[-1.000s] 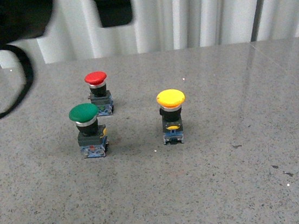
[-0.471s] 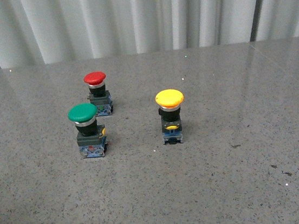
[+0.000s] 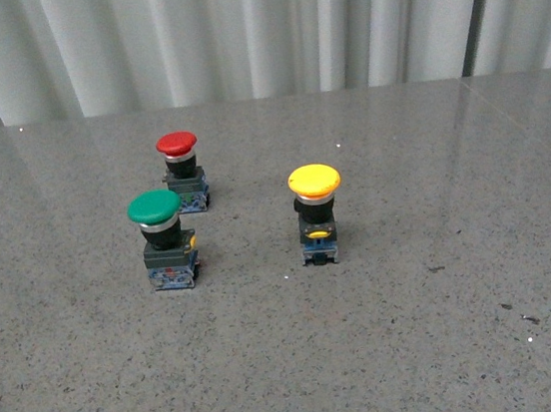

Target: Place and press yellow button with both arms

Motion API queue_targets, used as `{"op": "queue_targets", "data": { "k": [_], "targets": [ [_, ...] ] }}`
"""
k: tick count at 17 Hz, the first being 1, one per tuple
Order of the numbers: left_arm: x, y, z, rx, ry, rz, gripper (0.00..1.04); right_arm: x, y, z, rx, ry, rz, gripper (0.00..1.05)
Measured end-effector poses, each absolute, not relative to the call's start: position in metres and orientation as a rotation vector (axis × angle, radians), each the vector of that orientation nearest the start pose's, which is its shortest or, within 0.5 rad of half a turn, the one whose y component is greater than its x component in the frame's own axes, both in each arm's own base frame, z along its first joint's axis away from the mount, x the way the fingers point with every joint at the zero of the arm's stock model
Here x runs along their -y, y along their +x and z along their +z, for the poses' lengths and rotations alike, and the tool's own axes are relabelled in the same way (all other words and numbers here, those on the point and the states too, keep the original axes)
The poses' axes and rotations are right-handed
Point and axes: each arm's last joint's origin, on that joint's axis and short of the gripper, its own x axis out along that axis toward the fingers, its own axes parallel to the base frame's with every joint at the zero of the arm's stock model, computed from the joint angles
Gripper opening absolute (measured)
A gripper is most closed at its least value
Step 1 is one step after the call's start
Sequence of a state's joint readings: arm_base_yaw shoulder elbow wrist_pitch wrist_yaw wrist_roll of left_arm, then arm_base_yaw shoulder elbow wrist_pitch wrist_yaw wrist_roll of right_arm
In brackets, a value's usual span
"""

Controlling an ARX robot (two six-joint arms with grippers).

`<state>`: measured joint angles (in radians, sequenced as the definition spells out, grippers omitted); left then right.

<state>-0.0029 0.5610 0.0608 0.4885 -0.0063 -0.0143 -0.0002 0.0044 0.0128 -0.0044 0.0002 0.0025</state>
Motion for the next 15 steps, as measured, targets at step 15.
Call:
{"op": "queue_targets", "data": {
  "k": [15],
  "targets": [
    [0.000, 0.113, 0.172, 0.018, -0.014, -0.002, 0.02, 0.000, 0.097, 0.167, 0.004, 0.002, 0.000, 0.98]
  ]
}}
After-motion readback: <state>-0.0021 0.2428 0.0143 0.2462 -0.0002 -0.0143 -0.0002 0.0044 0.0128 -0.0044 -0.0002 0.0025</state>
